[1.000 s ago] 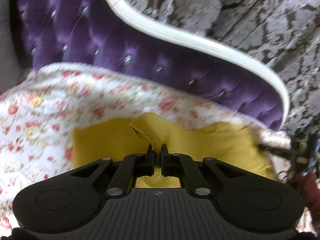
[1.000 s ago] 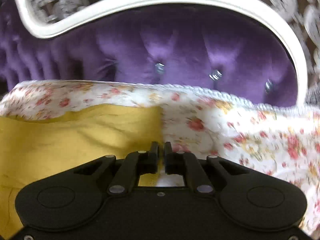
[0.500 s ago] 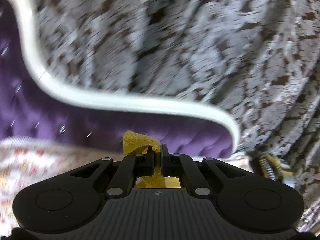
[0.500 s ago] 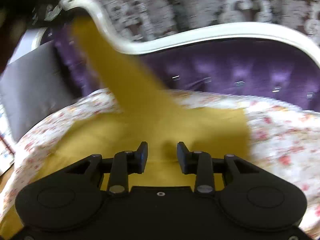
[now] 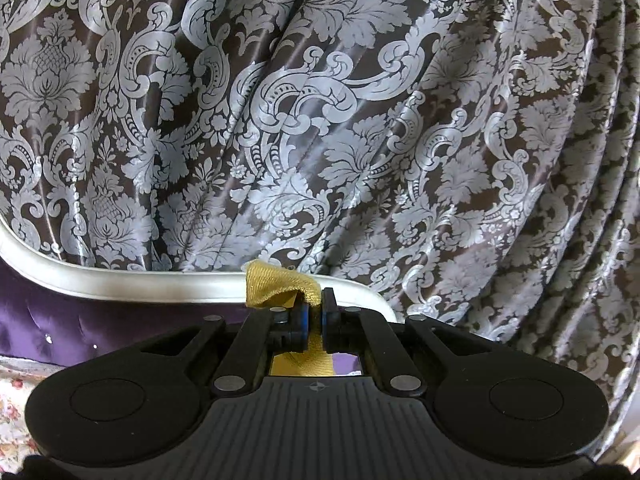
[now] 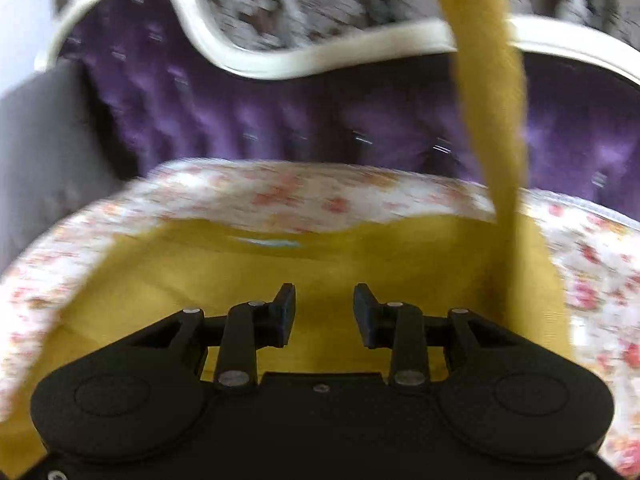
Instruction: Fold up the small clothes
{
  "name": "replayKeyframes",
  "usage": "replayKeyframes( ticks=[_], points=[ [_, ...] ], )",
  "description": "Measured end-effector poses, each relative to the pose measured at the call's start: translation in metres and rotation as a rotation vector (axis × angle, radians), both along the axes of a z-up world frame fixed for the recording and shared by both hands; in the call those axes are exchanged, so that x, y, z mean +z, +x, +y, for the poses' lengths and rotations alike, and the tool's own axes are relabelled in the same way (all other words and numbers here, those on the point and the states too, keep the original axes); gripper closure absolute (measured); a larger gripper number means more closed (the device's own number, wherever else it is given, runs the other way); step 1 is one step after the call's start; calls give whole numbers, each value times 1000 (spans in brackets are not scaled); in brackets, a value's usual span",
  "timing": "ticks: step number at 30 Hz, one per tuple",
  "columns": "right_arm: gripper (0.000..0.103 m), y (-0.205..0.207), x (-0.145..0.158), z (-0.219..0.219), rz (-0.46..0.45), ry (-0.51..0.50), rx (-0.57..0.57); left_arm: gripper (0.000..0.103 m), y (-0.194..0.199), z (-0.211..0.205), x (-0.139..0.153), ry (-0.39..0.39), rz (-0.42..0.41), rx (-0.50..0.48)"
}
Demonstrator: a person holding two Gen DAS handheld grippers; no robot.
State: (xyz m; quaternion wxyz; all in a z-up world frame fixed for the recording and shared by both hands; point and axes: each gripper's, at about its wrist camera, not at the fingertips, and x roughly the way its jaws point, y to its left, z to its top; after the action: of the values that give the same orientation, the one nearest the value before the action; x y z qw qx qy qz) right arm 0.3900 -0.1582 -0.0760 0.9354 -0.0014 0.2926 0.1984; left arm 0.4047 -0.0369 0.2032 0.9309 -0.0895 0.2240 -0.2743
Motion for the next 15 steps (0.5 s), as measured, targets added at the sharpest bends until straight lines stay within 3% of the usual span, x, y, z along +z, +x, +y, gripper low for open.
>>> replayKeyframes(
  ticks=[5,10,15],
  points=[
    [60,5,-6,-49,57,-22,-165,98,-5,18,-9,5,7,21],
    [56,-30,5,-70,58,10,-58,98,-14,56,-37,31,62,61],
    [56,-60,16,-66,47,6,26,98,-27,100,-95,134,172,114]
  ],
)
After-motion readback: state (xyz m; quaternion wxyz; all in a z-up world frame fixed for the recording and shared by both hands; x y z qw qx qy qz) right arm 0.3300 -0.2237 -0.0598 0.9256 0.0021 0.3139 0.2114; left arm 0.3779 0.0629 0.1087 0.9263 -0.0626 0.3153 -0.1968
